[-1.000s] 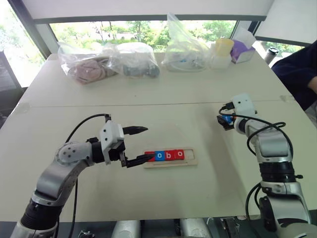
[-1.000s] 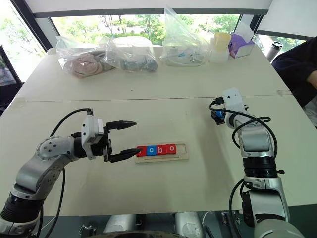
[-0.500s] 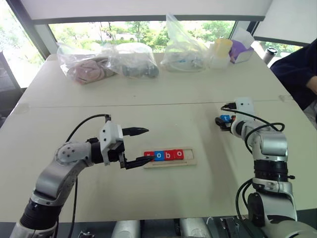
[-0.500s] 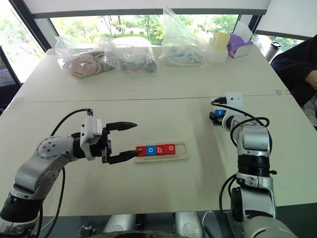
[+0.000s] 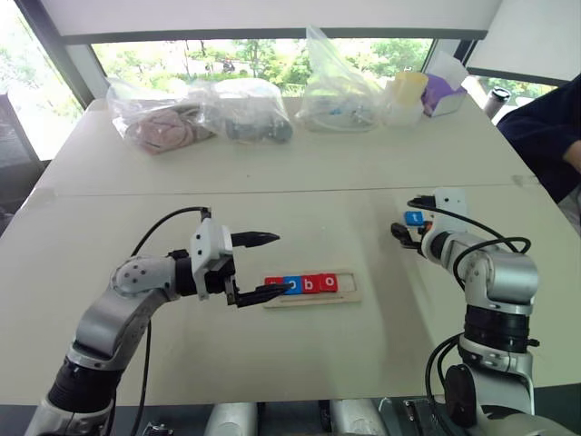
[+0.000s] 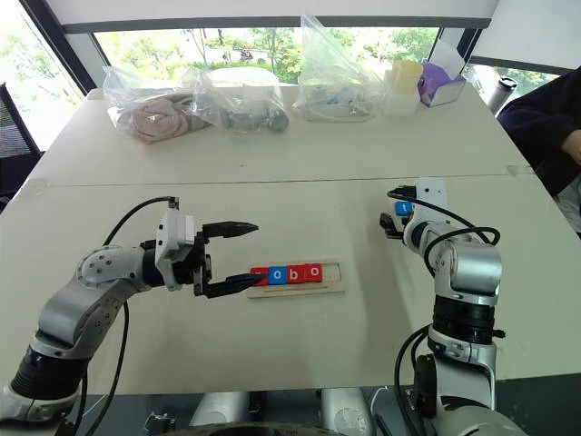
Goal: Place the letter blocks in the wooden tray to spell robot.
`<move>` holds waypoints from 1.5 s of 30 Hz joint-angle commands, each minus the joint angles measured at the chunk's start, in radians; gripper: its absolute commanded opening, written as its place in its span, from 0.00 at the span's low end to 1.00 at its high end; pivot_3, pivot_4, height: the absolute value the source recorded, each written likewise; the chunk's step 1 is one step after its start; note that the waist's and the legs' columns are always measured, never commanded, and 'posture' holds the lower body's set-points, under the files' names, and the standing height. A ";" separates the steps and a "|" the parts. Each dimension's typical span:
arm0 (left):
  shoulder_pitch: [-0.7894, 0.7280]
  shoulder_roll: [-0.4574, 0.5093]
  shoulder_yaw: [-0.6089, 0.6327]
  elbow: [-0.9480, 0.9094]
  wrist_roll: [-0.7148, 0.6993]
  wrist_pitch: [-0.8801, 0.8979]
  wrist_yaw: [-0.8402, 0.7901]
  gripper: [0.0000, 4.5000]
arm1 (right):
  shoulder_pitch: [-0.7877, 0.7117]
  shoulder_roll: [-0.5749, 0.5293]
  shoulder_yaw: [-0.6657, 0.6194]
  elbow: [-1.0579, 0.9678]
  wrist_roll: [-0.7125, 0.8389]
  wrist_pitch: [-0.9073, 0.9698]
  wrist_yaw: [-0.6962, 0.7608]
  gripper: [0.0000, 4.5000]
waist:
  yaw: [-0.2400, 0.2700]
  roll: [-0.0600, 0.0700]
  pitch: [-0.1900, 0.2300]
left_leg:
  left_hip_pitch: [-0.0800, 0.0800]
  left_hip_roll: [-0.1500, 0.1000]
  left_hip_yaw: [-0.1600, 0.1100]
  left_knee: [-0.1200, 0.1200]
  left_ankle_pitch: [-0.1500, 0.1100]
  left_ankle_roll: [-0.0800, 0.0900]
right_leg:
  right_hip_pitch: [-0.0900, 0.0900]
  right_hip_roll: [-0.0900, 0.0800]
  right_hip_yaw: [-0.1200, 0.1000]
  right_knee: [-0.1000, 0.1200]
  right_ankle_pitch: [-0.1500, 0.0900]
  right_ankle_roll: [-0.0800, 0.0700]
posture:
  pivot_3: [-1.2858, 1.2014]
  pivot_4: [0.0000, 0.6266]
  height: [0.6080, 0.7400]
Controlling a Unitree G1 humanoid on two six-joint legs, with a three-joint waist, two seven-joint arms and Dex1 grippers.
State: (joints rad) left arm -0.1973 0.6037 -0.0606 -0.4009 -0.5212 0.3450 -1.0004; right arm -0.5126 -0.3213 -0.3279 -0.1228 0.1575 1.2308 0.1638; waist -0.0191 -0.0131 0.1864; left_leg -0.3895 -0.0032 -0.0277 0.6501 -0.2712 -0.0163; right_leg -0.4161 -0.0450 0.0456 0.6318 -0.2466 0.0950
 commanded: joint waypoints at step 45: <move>-0.037 -0.011 -0.005 0.048 0.019 -0.037 -0.041 1.00 | 0.332 -0.254 -0.048 -0.683 0.575 0.363 0.073 0.99 | 0.001 0.000 0.000 | -0.001 0.000 0.000 0.001 0.000 0.000 | 0.000 -0.001 0.000 -0.002 -0.002 -0.003 | 0.52 0.24 1.00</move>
State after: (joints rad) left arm -0.2238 0.5913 -0.0667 -0.3388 -0.5016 0.3223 -1.0403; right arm -0.1540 -0.5019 -0.4010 -0.8234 0.6823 1.6062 0.1418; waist -0.0177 -0.0130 0.1864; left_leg -0.3907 -0.0032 -0.0278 0.6507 -0.2713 -0.0162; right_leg -0.4164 -0.0455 0.0456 0.6300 -0.2488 0.0923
